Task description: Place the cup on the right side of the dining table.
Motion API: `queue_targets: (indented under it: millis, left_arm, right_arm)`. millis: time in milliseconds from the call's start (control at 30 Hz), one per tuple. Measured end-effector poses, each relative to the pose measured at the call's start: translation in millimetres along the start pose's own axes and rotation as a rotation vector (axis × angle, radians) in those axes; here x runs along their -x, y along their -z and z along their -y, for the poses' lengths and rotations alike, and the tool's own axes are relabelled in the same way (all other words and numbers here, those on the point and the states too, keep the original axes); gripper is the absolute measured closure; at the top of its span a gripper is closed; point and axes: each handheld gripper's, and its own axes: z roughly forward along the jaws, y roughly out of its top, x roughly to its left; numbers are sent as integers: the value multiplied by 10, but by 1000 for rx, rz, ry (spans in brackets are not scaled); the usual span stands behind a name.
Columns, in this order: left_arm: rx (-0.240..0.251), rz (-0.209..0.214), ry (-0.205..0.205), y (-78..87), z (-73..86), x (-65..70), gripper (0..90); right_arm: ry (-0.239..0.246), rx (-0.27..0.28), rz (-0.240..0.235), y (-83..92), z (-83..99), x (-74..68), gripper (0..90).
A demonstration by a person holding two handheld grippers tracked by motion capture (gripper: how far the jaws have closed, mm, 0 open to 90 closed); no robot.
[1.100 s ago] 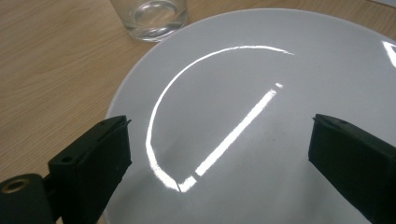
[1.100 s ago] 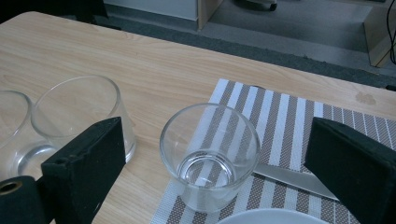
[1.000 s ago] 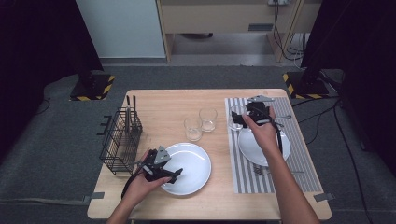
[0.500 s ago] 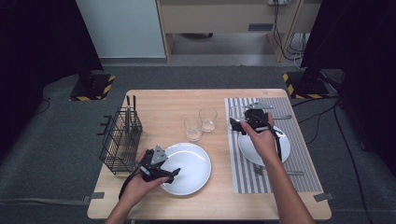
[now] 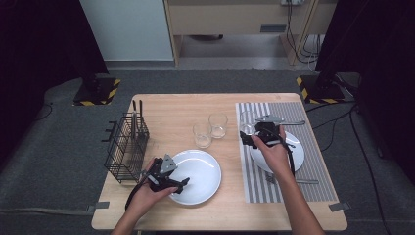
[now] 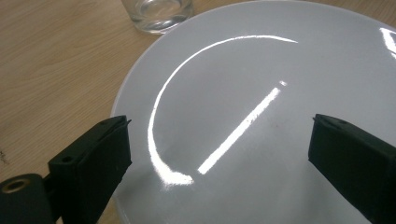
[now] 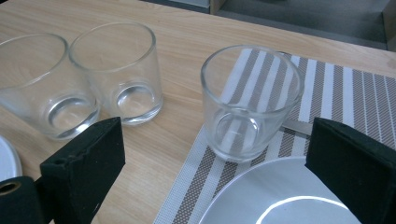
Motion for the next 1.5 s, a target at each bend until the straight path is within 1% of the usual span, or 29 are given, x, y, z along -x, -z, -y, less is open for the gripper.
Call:
queue_targets:
  millis: [233,367,500,700,800,900,1067,1233,1400,1500]
  left_arm:
    - [-25,2,-14,-38,23,14,51]
    - [-23,7,-20,-41,17,31,51]
    - [-21,7,-22,-43,14,36,51]
    - [-24,6,-24,-48,19,39,52]
    - [-24,5,-25,-46,19,41,52]
    - [-29,6,-28,-58,22,52,52]
    - [-33,9,-34,-68,19,68,52]
    - [-32,7,-31,-59,20,65,52]
    - [-31,10,-31,-57,20,67,52]
    - [-30,10,-33,-58,16,76,52]
  right_arm:
    - [14,-8,-44,65,88,-67,40]
    - [28,-14,-64,106,128,-120,38]
    - [40,-20,-78,137,150,-176,38]
    - [56,-12,-98,174,179,-249,37]
    - [52,-1,-108,191,212,-296,38]
    - [72,2,-102,214,242,-351,42]
    - [70,3,-122,238,299,-406,42]
    - [43,13,-128,241,362,-400,50]
    - [40,20,-140,267,417,-445,52]
    - [51,24,-152,288,437,-483,52]
